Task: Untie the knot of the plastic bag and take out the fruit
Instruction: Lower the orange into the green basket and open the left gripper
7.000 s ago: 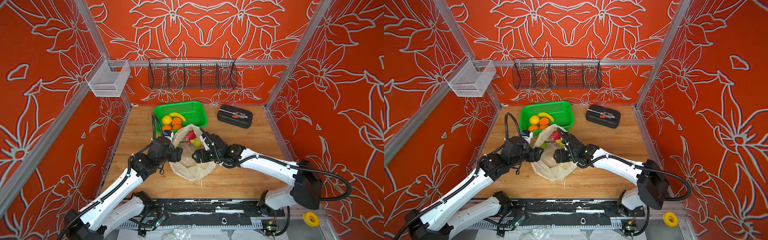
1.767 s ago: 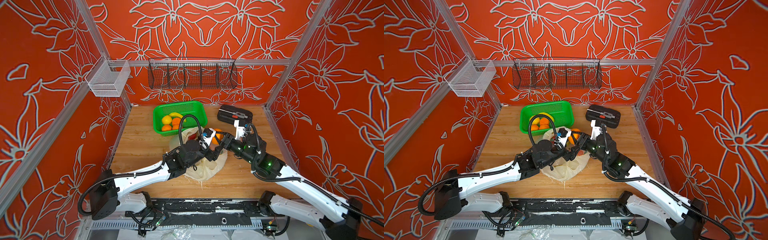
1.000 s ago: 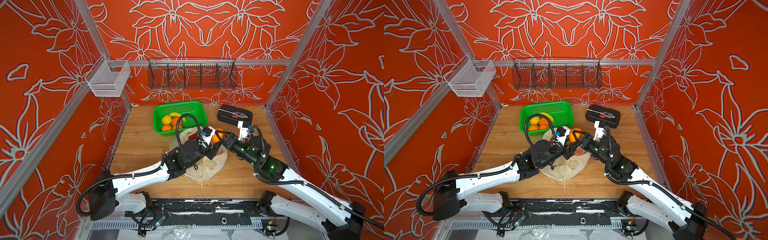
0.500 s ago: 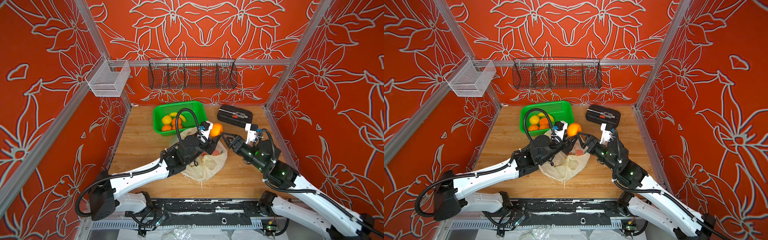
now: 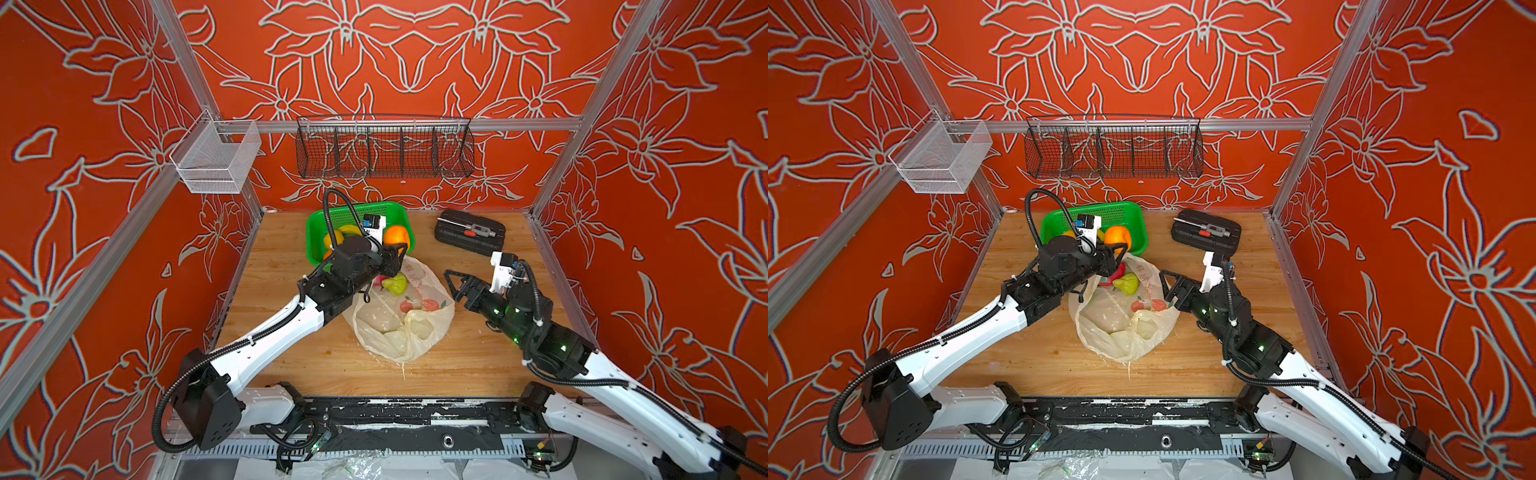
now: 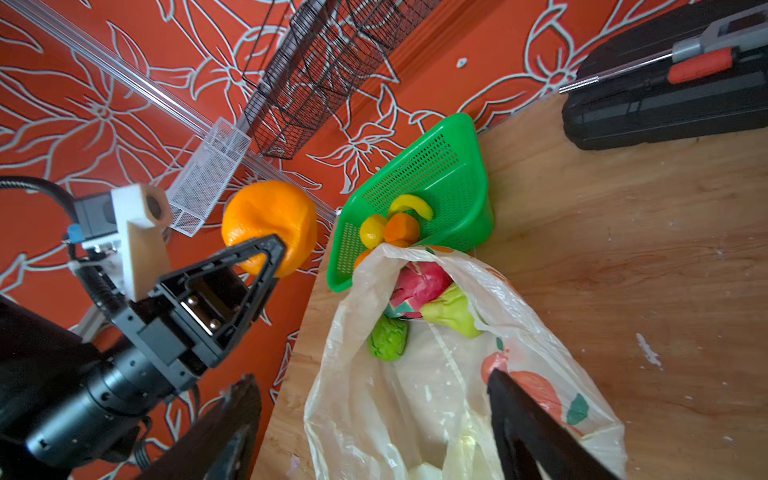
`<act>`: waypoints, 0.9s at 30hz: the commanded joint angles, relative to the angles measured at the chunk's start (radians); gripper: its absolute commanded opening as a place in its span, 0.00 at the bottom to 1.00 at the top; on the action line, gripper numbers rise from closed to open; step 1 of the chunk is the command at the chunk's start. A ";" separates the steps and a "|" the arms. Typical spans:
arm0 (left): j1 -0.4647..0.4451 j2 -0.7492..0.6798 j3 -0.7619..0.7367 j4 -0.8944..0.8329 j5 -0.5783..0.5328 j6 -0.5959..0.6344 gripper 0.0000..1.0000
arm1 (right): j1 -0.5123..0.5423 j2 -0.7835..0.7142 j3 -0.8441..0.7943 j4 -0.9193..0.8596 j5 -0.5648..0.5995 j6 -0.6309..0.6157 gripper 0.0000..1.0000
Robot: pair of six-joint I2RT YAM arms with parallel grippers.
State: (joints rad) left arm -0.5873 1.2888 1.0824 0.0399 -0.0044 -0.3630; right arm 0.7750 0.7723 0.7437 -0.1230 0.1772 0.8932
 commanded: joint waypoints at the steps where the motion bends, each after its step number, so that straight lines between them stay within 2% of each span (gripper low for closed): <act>1: 0.060 0.035 0.039 -0.026 0.082 -0.048 0.48 | 0.006 0.031 -0.002 -0.009 0.015 -0.030 0.87; 8: 0.162 0.135 0.131 -0.110 0.170 -0.052 0.48 | 0.005 0.086 0.020 -0.030 -0.010 -0.063 0.88; 15: 0.264 0.264 0.175 -0.104 0.234 -0.064 0.47 | 0.005 0.115 0.046 -0.070 -0.026 -0.087 0.88; 27: 0.333 0.474 0.246 -0.089 0.282 -0.059 0.47 | 0.006 0.118 0.039 -0.090 -0.056 -0.075 0.88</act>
State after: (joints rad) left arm -0.2722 1.7309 1.2980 -0.0731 0.2550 -0.4210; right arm 0.7750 0.8948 0.7589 -0.1978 0.1303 0.8185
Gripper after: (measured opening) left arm 0.468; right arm 0.880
